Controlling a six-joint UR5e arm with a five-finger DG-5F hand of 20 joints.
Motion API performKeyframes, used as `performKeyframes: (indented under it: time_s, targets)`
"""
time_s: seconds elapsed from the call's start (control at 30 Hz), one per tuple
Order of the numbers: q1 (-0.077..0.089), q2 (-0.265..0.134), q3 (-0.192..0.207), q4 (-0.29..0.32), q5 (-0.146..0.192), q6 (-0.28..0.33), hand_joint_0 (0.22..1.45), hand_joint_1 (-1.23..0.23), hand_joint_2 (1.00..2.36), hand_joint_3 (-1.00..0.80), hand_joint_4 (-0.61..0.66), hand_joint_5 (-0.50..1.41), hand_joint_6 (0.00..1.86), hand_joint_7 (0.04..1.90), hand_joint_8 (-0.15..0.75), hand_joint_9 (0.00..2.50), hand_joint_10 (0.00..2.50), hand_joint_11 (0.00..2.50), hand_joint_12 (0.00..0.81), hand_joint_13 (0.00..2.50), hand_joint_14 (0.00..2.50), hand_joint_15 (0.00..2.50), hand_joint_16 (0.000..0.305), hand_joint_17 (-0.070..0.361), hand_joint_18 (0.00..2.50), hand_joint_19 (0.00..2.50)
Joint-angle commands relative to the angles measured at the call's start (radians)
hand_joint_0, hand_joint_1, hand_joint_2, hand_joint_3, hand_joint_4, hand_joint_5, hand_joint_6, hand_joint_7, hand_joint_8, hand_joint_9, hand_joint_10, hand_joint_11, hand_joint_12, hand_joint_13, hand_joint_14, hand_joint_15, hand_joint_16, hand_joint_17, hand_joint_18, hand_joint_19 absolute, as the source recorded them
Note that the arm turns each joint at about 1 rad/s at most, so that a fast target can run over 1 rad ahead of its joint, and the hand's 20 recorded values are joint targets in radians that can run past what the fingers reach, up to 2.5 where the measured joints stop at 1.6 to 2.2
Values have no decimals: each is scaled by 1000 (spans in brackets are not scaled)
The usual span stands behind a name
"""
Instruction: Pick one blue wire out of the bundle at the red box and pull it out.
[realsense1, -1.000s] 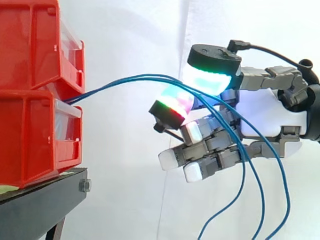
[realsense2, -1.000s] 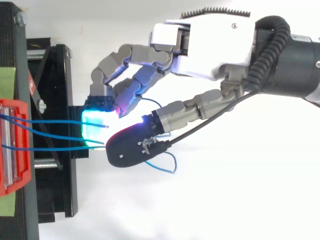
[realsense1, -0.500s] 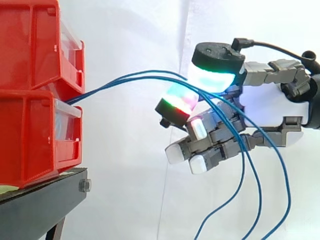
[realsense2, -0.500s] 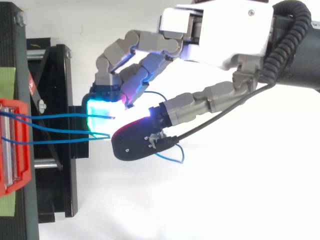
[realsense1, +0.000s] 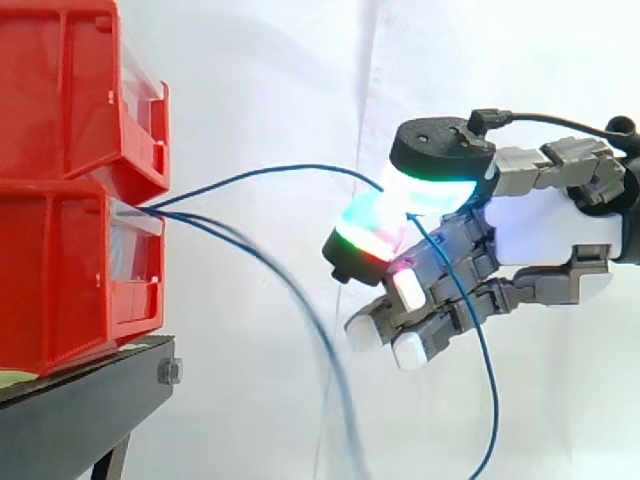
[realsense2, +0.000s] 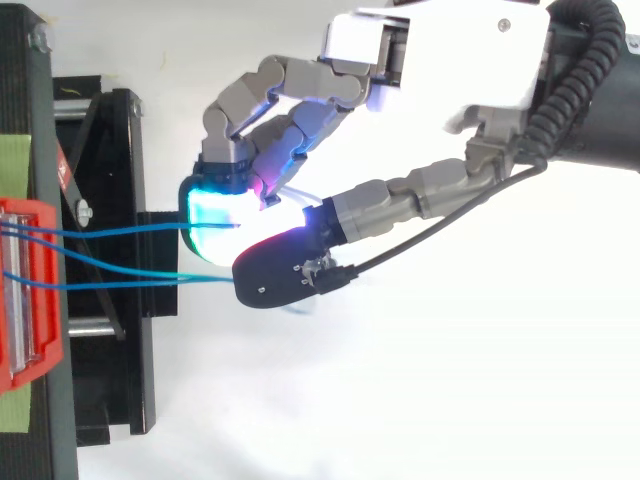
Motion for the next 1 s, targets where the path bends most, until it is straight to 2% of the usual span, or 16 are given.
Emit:
performKeyframes:
  time_s: [0.0,0.33,0.97]
  targets:
    - [-4,9,0,-18,0,-1,641,-743,1010,-12,-45,-177,977,1021,374,883,13,727,456,751,14,417,62,140,697,399]
    - [-9,37,0,-88,2,-21,641,-734,1010,35,-70,-171,976,1075,379,898,12,725,457,760,13,413,63,142,706,394]
    - [-13,36,0,-92,2,-25,640,-728,1003,43,-60,-163,974,1060,396,933,11,728,469,778,12,420,65,147,717,397]
